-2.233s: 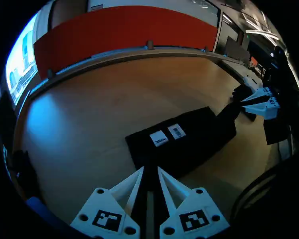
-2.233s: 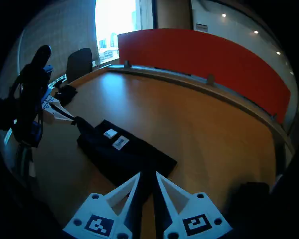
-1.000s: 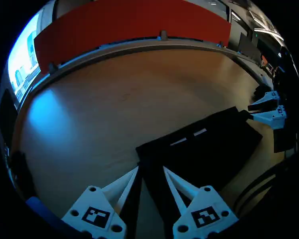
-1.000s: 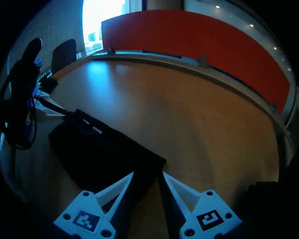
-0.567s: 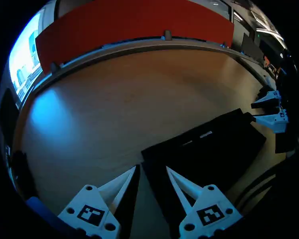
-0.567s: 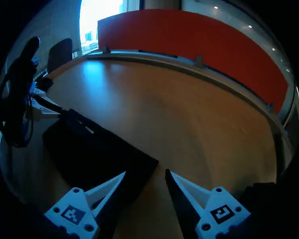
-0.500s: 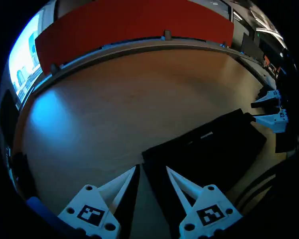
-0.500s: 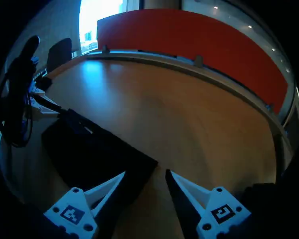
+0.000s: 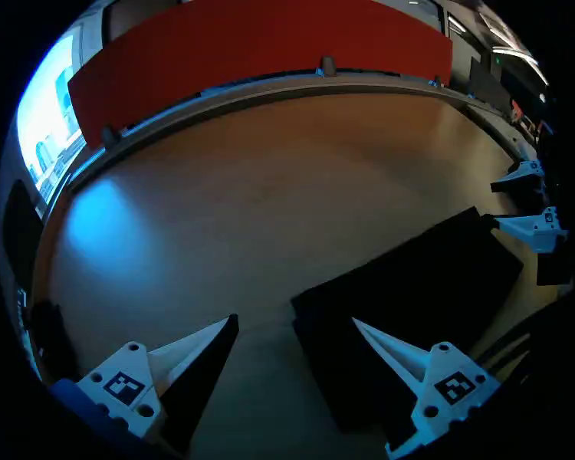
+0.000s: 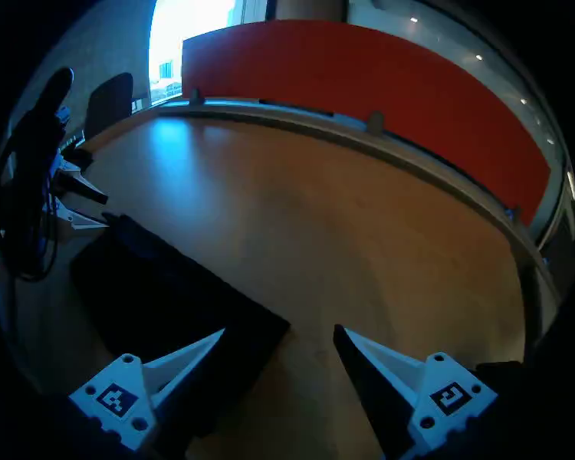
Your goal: Fold towel
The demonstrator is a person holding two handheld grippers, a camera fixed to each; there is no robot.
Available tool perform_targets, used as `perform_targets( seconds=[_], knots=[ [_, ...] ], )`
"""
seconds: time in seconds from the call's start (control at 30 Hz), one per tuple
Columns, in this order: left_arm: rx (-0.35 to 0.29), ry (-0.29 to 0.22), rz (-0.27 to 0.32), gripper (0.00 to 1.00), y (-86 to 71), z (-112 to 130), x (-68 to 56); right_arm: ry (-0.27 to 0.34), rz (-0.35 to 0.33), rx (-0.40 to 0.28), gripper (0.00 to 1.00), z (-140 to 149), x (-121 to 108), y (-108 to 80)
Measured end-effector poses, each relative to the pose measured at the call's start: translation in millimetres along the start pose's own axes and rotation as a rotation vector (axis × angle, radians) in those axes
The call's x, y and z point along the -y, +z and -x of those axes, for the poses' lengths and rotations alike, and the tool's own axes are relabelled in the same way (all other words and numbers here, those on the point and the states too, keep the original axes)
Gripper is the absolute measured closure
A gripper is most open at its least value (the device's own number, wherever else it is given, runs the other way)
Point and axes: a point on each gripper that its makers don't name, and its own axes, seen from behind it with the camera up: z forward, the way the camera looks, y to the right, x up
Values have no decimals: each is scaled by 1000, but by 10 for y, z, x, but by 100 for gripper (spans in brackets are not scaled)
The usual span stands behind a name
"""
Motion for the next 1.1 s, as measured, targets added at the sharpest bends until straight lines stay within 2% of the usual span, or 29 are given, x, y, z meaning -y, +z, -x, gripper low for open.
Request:
perform_targets(
  seconds=[0.5,1.1],
  knots=[
    [-28,-18,-43,1,-1,-163,119,-3,41,-29,0,-134,-125,-20],
    [-37,-28,-53,1,-86,-130,164,-7,45,-55,0,-238,-123,-68]
  ],
)
